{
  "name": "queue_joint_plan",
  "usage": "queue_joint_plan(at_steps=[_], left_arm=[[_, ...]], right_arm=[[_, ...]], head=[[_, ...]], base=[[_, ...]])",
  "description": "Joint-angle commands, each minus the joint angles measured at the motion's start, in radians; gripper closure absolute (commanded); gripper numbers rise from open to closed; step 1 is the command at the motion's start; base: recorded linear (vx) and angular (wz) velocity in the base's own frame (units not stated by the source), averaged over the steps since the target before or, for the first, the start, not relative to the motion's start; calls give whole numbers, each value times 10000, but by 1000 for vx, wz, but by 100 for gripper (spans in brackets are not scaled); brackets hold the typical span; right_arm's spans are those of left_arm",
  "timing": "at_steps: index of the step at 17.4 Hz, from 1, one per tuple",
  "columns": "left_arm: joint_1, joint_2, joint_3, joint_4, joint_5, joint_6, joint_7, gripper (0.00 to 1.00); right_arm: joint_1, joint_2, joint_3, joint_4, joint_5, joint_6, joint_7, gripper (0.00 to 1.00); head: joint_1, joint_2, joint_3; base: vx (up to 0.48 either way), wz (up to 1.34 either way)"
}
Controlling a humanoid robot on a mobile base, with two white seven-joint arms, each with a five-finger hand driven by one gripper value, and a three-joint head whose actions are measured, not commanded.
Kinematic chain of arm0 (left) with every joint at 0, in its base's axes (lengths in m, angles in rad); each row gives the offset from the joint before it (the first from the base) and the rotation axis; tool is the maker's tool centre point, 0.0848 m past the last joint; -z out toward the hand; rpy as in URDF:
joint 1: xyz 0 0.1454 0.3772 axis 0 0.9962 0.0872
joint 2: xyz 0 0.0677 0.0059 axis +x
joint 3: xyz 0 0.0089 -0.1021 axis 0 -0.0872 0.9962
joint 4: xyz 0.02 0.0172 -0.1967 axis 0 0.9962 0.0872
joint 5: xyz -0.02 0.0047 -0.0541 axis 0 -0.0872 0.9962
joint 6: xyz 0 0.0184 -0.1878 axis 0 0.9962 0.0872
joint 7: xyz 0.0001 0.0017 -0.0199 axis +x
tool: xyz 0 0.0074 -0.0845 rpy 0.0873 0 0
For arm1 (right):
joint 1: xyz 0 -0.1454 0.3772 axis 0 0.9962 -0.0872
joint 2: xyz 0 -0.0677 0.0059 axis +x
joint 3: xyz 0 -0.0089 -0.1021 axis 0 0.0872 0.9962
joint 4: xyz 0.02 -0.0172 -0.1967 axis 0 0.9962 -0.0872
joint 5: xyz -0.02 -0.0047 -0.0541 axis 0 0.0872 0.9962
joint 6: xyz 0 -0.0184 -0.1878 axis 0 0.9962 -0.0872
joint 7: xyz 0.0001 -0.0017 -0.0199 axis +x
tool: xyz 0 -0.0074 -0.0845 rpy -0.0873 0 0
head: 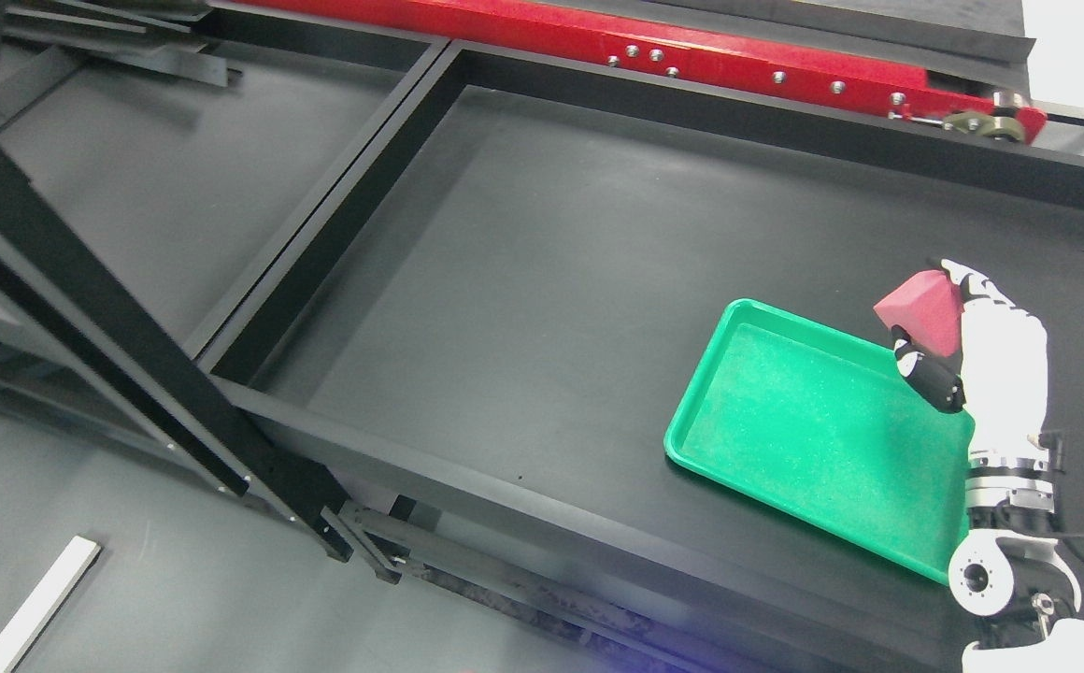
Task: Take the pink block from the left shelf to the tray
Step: 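Lift the pink cube up out of the green tray, then turn and drive holding the cube toward the blue tray on the white table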
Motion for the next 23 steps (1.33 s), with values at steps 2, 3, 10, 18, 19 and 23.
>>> queue_joint_plan(at_steps=[2,3,10,18,19,23], left_arm=[[-230,174,0,-175,-15,-7,0,0],[-230,174,0,-175,-15,-7,0,0],[-230,174,0,-175,-15,-7,0,0],[-230,174,0,-175,-15,-7,0,0],[-230,174,0,-175,-15,-7,0,0],[-230,174,0,-175,-15,-7,0,0]], right_arm=[[-298,-37,-65,114,-34,-1,53,97],[-298,-82,-65,145,-34,-1,53,97],[-298,-129,-50,298,-34,-93,53,96],[-191,-129,42,314,-34,-154,83,96],[-176,-129,42,314,-34,-154,83,96],[-175,-129,195,314,-34,-154,83,96]], head=[[0,0,0],[0,0,0],[0,0,0],[0,0,0],[0,0,0],[0,0,0]], base=[[-62,270],[-69,304],[-70,507],[-119,982],[-148,985],[-143,915]])
